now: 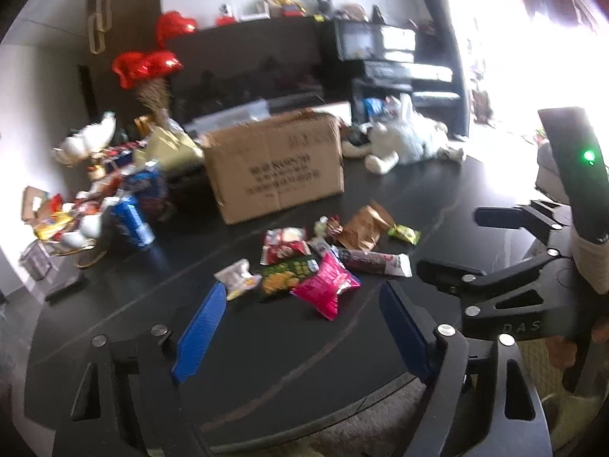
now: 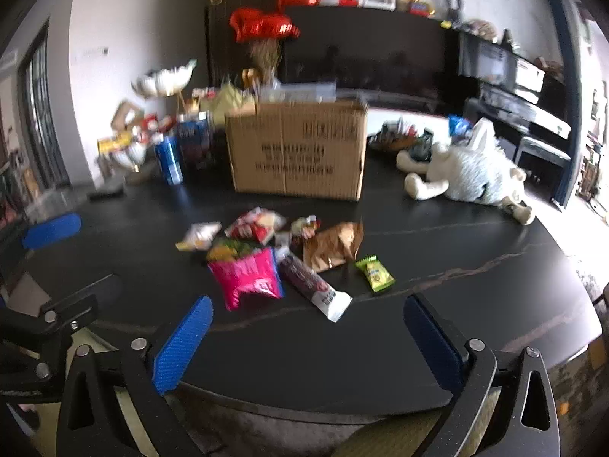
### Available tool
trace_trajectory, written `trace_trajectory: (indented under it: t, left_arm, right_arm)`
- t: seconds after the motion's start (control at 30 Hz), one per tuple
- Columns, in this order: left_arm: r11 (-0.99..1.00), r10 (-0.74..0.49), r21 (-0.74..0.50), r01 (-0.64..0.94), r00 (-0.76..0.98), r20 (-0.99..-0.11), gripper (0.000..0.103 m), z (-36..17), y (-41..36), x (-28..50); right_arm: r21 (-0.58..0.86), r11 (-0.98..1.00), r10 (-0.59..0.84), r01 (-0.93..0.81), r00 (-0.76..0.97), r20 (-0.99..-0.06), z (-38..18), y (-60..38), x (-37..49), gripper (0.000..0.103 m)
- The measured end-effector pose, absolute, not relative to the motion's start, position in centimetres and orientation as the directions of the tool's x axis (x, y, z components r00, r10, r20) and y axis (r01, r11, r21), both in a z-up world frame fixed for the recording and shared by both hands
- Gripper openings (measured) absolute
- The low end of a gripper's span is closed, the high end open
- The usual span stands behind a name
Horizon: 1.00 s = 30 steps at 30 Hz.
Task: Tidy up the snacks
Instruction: 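Grasp the pink snack bag with the left tool while the right tool grasps the white stick bar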
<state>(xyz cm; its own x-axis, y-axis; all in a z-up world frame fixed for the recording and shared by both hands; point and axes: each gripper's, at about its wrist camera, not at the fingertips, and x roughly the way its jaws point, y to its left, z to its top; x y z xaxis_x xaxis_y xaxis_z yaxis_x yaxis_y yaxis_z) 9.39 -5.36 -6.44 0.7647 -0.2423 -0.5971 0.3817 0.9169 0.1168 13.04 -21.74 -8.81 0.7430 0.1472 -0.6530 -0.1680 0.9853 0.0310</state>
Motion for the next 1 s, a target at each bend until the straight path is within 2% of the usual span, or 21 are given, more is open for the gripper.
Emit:
trace_trajectory:
  t: [0.1,0.17,0.57,0.83,1.0]
  left_arm:
    - [0.905,-0.261,0.088,0.416,0.706,-0.658,0.077,-7.7,-6.0,11.6]
    - [0.897,-0.276,0.063,0.438,0.664,-0.695,0.072,-8.7,-6.4,13.0]
    - [0.819,-0.326,0.006,0.574,0.473,-0.819,0.068,-12.8,-8.1,18.5]
    - [0.787,-0.309,0.012,0.617,0.411,-0.858,0.067,-14.5,-9.2,20.6]
    - [0.786,-0.316,-0.019,0.618,0.375,-0.872,0.057,-15.3,-9.2,21.5]
  right_arm:
    - [0.021,0.98,0.156,-0.197,0.702,-0.695,-10.1,-21.8,15.1,0.094]
    - [0.015,0.976,0.161,-0.217,0.676,-0.719,-10.7,-21.7,16.4,0.087]
    - [0.014,0.927,0.219,-0.375,0.511,-0.831,-14.0,-20.9,21.7,0.067]
    - [0.043,0.907,0.249,-0.418,0.453,-0.856,-15.0,-20.8,23.7,0.065]
    - [0.059,0.898,0.263,-0.435,0.426,-0.865,-15.9,-20.6,24.8,0.061]
